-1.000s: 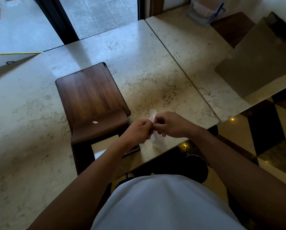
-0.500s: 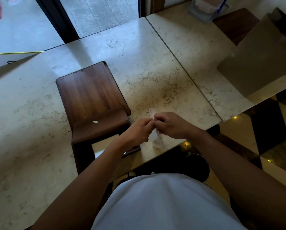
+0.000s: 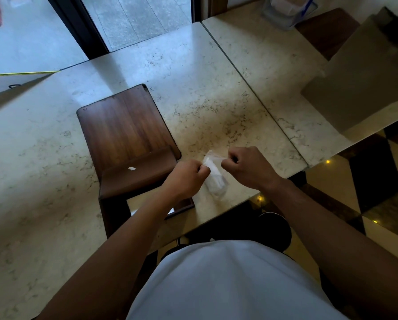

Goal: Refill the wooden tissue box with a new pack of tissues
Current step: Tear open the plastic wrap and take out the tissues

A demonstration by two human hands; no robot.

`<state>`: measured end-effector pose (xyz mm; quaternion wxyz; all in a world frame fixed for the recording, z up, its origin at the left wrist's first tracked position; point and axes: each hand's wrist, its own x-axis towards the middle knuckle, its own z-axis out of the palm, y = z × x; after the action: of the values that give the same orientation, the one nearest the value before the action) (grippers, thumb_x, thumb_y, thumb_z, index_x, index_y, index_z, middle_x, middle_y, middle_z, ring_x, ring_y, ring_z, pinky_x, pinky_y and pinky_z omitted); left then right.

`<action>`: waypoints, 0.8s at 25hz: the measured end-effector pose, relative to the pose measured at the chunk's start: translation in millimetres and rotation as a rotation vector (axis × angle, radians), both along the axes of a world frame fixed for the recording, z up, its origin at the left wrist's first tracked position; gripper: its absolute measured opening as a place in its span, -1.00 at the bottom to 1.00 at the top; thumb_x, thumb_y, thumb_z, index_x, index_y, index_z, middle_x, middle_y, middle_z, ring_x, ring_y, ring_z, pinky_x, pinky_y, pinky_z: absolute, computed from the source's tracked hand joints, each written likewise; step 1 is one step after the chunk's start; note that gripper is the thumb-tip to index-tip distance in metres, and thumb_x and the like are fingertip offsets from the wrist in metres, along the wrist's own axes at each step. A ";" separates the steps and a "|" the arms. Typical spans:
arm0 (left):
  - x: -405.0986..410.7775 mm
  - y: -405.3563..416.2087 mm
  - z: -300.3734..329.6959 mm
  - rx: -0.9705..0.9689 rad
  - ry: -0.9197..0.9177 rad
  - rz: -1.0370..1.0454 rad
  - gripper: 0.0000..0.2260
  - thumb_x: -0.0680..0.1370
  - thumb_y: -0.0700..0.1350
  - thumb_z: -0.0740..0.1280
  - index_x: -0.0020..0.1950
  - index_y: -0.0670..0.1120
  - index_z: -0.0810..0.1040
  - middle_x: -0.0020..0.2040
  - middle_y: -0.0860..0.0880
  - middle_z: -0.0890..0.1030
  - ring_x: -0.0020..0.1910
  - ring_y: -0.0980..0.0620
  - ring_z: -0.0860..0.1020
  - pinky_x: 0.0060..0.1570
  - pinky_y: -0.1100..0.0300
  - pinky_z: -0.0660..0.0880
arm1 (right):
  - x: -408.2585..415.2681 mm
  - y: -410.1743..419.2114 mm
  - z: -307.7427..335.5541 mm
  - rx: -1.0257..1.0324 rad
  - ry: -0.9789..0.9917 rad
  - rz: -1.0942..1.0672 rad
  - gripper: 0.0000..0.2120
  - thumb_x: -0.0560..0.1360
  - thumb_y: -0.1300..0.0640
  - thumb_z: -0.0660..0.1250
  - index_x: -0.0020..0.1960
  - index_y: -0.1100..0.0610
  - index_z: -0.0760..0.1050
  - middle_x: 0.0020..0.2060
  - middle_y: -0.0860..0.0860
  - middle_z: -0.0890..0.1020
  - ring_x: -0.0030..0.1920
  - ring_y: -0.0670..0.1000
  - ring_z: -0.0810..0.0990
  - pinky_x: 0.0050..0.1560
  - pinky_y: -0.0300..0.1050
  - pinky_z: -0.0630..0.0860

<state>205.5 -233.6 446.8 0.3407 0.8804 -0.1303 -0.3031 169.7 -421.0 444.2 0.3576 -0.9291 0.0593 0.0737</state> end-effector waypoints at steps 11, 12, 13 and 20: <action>21.9 30.3 12.7 0.098 -0.190 -0.026 -0.64 0.51 -0.04 0.44 -0.35 -0.27 0.56 -0.48 -0.06 0.48 -0.54 0.08 0.36 -0.48 0.22 0.32 | 1.8 -11.1 14.1 -0.154 -0.032 -0.092 -0.79 0.38 0.00 0.37 -0.35 0.05 0.43 -0.46 -0.04 0.54 -0.43 -0.01 0.51 -0.36 -0.05 0.51; 21.1 30.0 14.0 0.098 -0.203 -0.034 -0.65 0.51 -0.04 0.44 -0.35 -0.26 0.55 -0.48 -0.05 0.48 -0.54 0.08 0.36 -0.47 0.22 0.32 | 1.7 -11.9 14.3 -0.158 -0.041 -0.124 -0.79 0.38 0.00 0.39 -0.34 0.05 0.43 -0.44 -0.05 0.55 -0.41 -0.01 0.54 -0.35 -0.06 0.52; 20.8 30.2 14.6 0.093 -0.208 -0.041 -0.67 0.50 -0.05 0.44 -0.35 -0.25 0.55 -0.46 -0.06 0.50 -0.53 0.08 0.37 -0.46 0.22 0.33 | 1.4 -13.4 14.5 -0.160 -0.047 -0.152 -0.79 0.38 -0.01 0.40 -0.34 0.03 0.43 -0.43 -0.06 0.56 -0.39 -0.02 0.55 -0.33 -0.06 0.53; 23.9 26.2 23.9 0.056 -0.253 -0.112 -0.71 0.51 -0.08 0.44 -0.32 -0.26 0.59 -0.38 -0.21 0.61 -0.50 0.03 0.42 -0.43 0.17 0.38 | 2.2 -16.3 18.9 -0.231 -0.155 -0.140 -0.80 0.46 0.00 0.49 -0.22 0.03 0.51 -0.34 -0.09 0.61 -0.34 -0.10 0.58 -0.23 -0.04 0.63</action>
<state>229.4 -207.4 470.8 0.2793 0.9120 -0.2128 -0.2118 172.0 -437.3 463.1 0.2563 -0.9605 0.1043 -0.0309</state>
